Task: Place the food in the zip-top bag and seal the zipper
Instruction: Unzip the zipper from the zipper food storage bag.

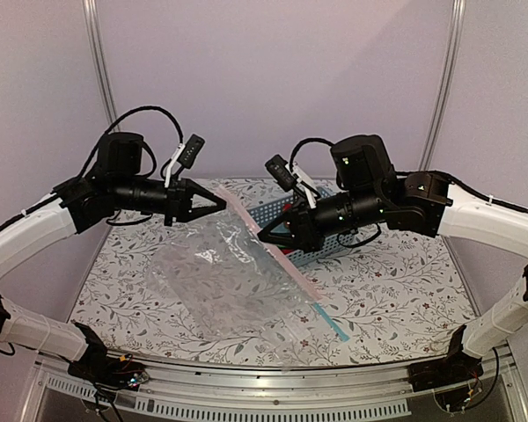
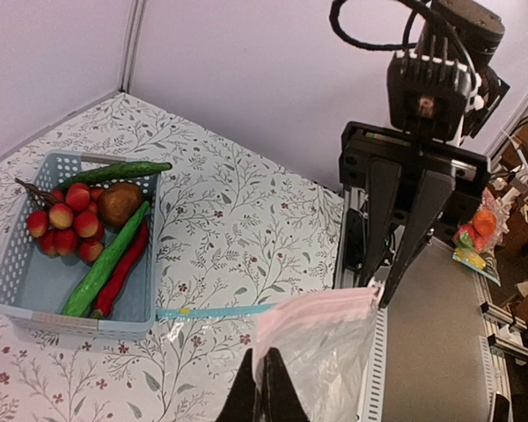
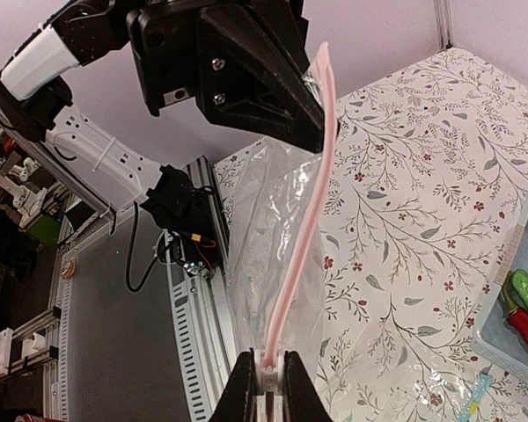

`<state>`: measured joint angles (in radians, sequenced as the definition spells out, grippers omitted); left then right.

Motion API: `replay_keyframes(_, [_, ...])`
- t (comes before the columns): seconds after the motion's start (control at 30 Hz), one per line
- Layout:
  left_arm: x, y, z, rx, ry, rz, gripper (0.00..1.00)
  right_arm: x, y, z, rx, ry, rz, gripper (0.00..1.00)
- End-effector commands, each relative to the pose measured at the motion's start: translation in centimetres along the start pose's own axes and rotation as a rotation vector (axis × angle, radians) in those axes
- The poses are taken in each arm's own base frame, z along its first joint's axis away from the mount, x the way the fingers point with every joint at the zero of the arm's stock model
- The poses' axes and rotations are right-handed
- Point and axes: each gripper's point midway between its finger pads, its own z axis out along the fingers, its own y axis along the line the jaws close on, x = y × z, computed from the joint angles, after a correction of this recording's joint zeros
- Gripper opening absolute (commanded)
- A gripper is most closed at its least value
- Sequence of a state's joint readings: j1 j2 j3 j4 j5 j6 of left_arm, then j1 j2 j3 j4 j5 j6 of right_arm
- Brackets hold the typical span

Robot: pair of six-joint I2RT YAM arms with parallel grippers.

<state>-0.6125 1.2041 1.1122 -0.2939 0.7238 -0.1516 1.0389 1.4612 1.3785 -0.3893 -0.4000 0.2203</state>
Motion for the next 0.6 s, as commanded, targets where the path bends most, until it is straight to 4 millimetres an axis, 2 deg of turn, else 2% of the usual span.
replay_keyframes(0.0, [-0.4, 3.3, -1.2, -0.138, -0.035, -0.024, 0.0, 1.0, 0.6, -1.0, -0.02, 0.028, 0.003, 0.0])
replay_keyframes(0.57, [-0.8, 5.8, -2.4, -0.231, -0.064, -0.064, 0.0, 1.4, 0.5, -1.0, -0.017, 0.034, 0.007, 0.0])
